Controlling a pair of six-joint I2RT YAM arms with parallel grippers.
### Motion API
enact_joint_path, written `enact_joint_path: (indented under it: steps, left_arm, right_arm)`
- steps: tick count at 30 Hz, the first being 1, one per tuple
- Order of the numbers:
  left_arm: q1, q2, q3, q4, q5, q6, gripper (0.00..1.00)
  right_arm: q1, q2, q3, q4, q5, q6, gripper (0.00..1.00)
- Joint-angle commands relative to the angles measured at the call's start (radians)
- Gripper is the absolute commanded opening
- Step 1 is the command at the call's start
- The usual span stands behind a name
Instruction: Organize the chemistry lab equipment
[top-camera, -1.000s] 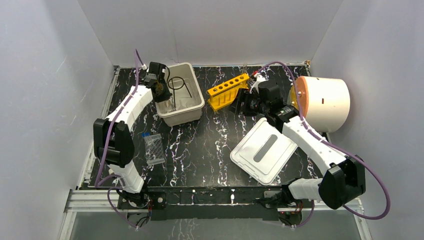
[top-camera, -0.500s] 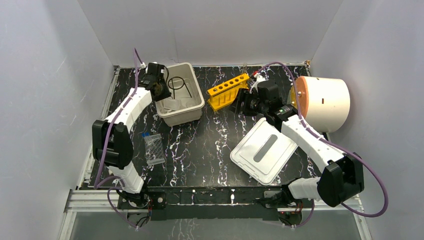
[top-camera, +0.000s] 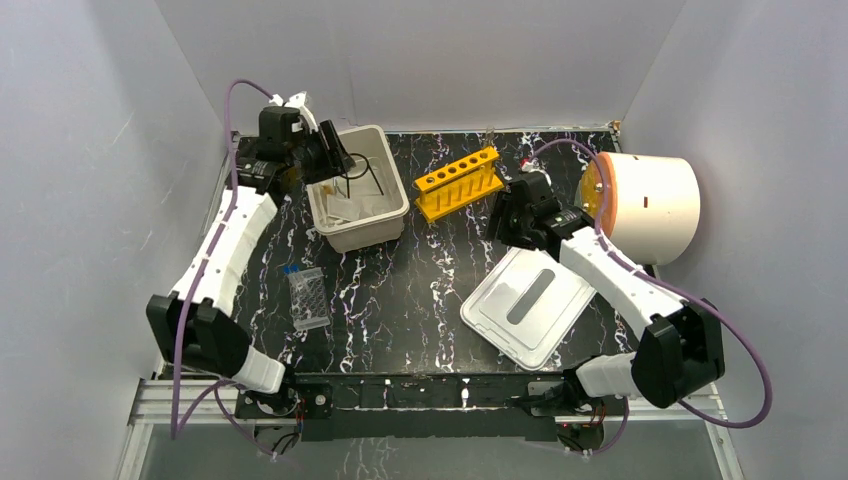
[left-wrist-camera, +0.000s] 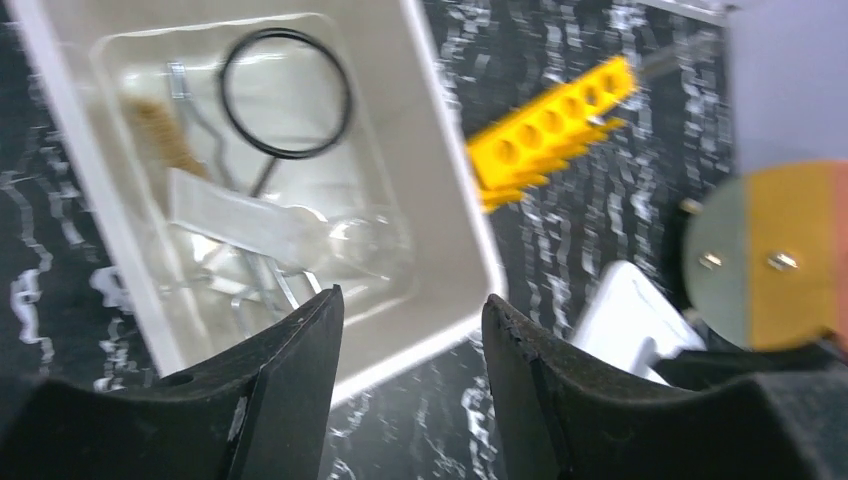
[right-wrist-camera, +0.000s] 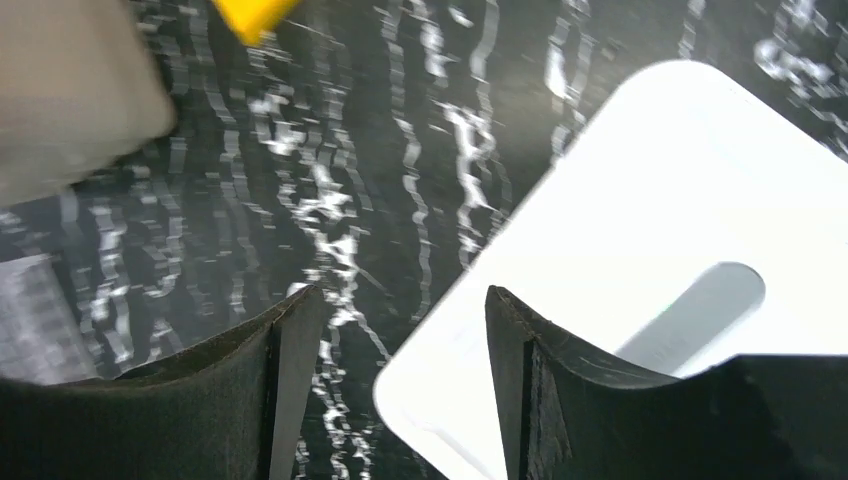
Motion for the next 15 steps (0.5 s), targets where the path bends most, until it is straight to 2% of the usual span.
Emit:
enact_joint_path:
  steps: [1,4,8,15]
  left_arm:
    - [0.003,-0.117,-0.018,0.023,0.264,-0.046,0.54]
    - [0.002,-0.153,-0.024,0.039,0.327,-0.052,0.59]
    - [0.002,-0.186,-0.002,0.021,0.339,-0.002,0.66]
    - [0.002,-0.235,0.120,-0.089,0.150,0.117,0.78]
  right_arm:
    - [-0.006,0.051,0.048,-0.190,0.172,0.052,0.68]
    - [-0.005,0.086,0.039,-0.215,0.184,0.074,0.68]
    - [-0.004,0.120,-0.001,-0.204,0.199,0.138,0.68]
    - [-0.007,0.191,-0.014,-0.143,0.155,0.217,0.65]
